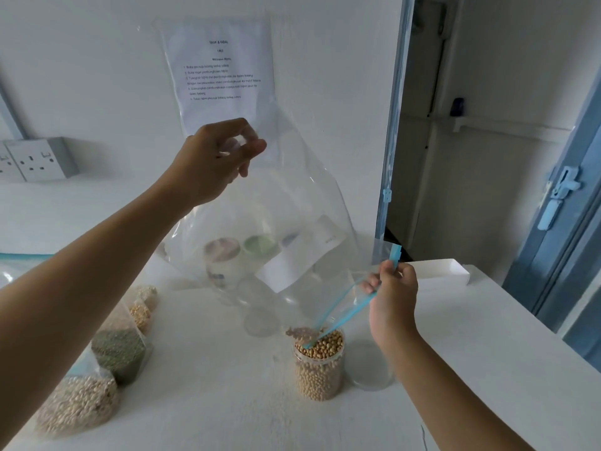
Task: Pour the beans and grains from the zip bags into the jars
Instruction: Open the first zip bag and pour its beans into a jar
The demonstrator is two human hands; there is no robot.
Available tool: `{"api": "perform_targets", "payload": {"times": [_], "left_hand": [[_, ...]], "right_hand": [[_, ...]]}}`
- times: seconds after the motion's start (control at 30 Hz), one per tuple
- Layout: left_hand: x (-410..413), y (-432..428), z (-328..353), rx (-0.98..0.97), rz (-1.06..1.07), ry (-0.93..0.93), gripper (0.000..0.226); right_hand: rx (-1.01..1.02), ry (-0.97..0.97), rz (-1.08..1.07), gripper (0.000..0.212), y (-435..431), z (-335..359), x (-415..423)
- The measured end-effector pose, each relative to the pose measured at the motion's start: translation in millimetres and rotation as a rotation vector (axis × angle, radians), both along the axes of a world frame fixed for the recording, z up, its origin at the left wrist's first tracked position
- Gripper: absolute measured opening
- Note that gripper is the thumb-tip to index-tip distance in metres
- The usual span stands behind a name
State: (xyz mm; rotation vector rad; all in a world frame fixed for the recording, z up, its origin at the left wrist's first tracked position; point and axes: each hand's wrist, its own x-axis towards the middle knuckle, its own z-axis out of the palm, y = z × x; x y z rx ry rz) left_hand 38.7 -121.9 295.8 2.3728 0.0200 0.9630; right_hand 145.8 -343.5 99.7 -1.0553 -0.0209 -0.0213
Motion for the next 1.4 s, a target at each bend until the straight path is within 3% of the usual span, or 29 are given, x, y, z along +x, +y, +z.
{"api": "perform_targets", "payload": {"times": [0.4, 0.7, 1.4], "left_hand": [[2.6, -4.3, 3.7, 0.015, -0.014, -0.003, 0.026], [20.5, -18.2, 20.3, 0.182, -0.072, 0.082, 0.024], [24.0, -12.3, 22.1, 0.101, -0.092, 0.052, 0.028]], "right_hand": [[0.009, 0.019, 0.002, 0.02, -0.1, 3.4, -1.2], [-0.032, 0.133, -0.05, 0.019, -3.8, -12.9, -2.8], [0.039, 0.165, 0.009, 0.019, -5.1, -3.5, -3.3]]}}
